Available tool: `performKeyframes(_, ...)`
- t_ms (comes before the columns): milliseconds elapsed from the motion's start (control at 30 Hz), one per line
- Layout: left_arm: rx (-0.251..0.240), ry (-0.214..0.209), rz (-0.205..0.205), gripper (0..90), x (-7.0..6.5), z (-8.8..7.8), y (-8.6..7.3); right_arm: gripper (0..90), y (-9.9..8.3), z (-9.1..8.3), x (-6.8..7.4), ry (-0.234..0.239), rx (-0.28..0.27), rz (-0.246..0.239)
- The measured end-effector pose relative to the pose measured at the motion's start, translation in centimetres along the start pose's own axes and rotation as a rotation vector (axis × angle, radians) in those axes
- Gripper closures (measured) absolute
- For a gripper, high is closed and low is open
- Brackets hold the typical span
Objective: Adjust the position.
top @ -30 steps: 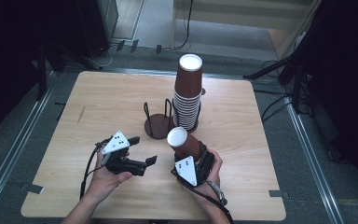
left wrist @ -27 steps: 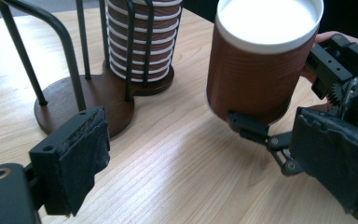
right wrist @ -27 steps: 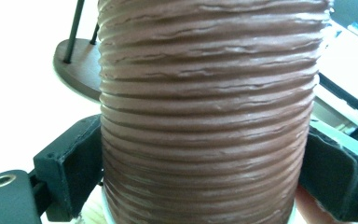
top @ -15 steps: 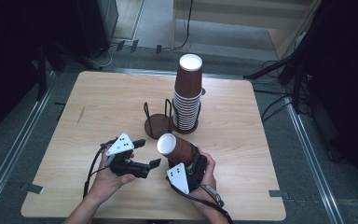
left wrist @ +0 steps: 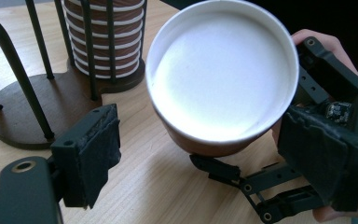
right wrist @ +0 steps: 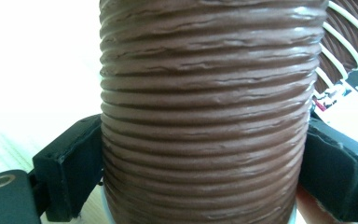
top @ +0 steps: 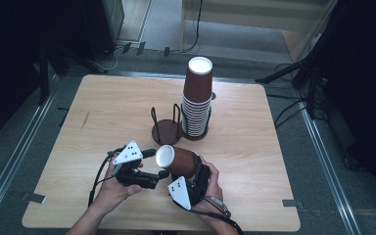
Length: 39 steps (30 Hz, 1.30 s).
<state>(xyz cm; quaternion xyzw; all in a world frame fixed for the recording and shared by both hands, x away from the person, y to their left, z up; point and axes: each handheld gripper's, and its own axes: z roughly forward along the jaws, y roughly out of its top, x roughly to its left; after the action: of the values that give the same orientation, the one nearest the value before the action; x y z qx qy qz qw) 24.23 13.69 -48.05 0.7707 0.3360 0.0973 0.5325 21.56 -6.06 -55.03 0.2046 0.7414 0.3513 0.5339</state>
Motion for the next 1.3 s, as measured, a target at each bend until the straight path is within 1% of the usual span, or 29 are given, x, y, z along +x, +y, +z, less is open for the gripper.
performKeyframes(100,0.01,-0.01,0.001,13.2,-0.1,0.0,0.0,8.4,0.1,0.0,0.3,0.003,-0.008,-0.02)
performKeyframes(133,0.021,-0.018,0.002,12.1,-0.1,0.0,0.0,8.4,0.1,0.0,0.4,0.005,-0.011,-0.021)
performKeyframes(200,0.033,-0.046,0.01,8.3,-0.3,0.0,0.0,8.4,0.2,-0.1,0.5,0.012,-0.019,-0.025)
performKeyframes(267,0.033,-0.055,0.007,6.0,-0.3,0.1,0.0,8.4,0.2,-0.1,0.7,0.019,-0.022,-0.034)
performKeyframes(367,0.034,-0.059,0.01,4.9,-0.4,0.1,0.0,8.4,0.1,-0.2,0.9,0.031,-0.029,-0.05)
performKeyframes(433,0.035,-0.051,0.012,5.0,-0.4,0.1,0.0,8.4,0.1,-0.2,1.0,0.035,-0.035,-0.061)
performKeyframes(533,0.027,-0.058,0.009,5.2,-0.3,0.0,0.0,8.4,0.2,-0.3,1.2,0.041,-0.047,-0.069)
performKeyframes(800,0.041,-0.062,0.011,7.9,-0.4,-0.1,0.1,8.3,0.1,-0.4,1.6,0.046,-0.063,-0.115)
performKeyframes(933,0.047,-0.044,0.016,14.2,-0.4,0.0,0.1,8.3,0.1,-0.5,1.7,0.047,-0.07,-0.131)
performKeyframes(1033,0.052,-0.027,0.039,15.7,-0.7,0.0,0.0,8.2,0.1,-0.5,1.8,0.046,-0.071,-0.134)
performKeyframes(1067,0.046,-0.01,0.039,19.3,-0.8,0.0,0.0,8.2,0.1,-0.5,1.7,0.048,-0.07,-0.133)
performKeyframes(1100,0.045,-0.013,0.036,21.4,-0.8,0.0,0.0,8.0,0.1,-0.5,1.7,0.047,-0.068,-0.129)
performKeyframes(1167,0.041,-0.021,0.037,22.5,-0.8,0.0,0.0,7.7,0.1,-0.4,1.6,0.051,-0.063,-0.127)
performKeyframes(1200,0.043,-0.019,0.037,22.9,-0.8,0.0,0.0,7.5,0.1,-0.4,1.6,0.058,-0.056,-0.118)
performKeyframes(1267,0.05,-0.012,0.038,23.2,-0.8,0.1,0.0,7.1,0.0,-0.3,1.5,0.062,-0.052,-0.12)
performKeyframes(1300,0.052,-0.009,0.032,23.2,-0.8,0.2,0.0,7.0,0.0,-0.3,1.5,0.072,-0.05,-0.12)
